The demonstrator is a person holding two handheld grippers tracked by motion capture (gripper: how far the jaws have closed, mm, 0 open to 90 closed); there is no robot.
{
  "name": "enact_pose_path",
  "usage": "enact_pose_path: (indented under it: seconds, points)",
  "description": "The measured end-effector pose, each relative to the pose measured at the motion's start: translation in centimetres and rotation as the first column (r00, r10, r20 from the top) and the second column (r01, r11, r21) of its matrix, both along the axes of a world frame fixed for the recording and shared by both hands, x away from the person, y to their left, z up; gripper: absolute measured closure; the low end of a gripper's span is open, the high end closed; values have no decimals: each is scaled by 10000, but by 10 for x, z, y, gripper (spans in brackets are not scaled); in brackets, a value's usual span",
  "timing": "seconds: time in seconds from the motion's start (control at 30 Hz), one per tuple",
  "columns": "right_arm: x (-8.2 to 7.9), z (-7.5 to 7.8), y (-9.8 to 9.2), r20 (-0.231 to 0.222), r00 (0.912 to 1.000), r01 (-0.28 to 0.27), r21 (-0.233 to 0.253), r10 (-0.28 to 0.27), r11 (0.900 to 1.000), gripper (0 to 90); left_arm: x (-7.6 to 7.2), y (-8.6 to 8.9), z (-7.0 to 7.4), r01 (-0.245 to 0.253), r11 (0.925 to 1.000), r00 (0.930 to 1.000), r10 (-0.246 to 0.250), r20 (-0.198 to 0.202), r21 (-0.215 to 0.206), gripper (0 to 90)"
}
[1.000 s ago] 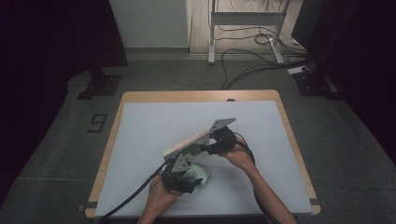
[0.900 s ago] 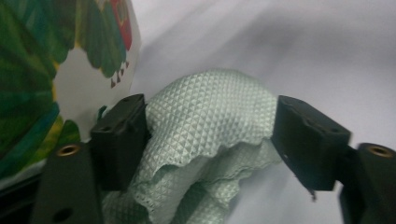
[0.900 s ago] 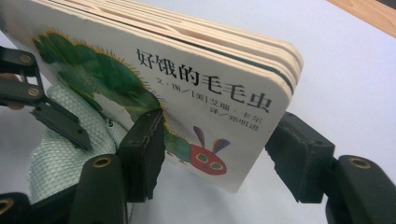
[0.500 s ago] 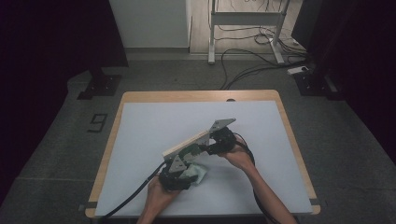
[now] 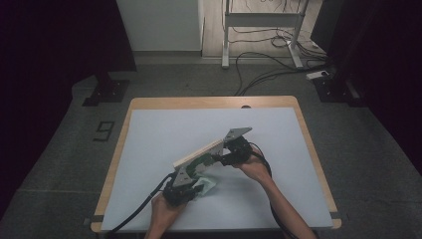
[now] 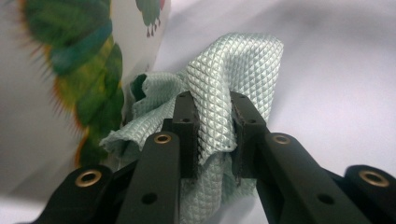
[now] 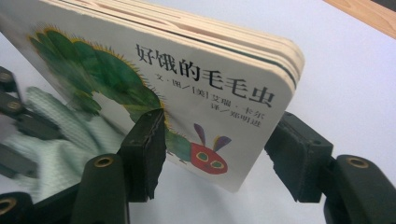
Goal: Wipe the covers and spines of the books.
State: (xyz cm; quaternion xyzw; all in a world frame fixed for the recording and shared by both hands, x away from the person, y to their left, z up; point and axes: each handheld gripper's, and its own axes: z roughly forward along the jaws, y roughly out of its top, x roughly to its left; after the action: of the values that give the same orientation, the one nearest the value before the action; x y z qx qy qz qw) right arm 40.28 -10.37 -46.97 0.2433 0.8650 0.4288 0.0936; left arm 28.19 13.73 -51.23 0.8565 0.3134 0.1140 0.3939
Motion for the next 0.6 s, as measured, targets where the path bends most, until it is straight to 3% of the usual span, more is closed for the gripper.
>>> enact_pose_path:
  seconds: [0.17, 0.33, 0.6]
  points:
    - [-1, -1, -1, 12, 10000, 11, 32, -12, 10000, 378, -13, 20, 6, -16, 10000, 9999, 15, -100, -96, 745]
    - [-1, -1, -1, 8, 10000, 10, 35, -10, 10000, 379, -25, 51, 12, -469, 9989, 9988, 469, -101, 4, 743]
    - [-2, -1, -1, 1, 10000, 38, 72, -38, 10000, 378, -24, 89, 23, -1231, 9923, 9923, 1229, 158, 119, 739]
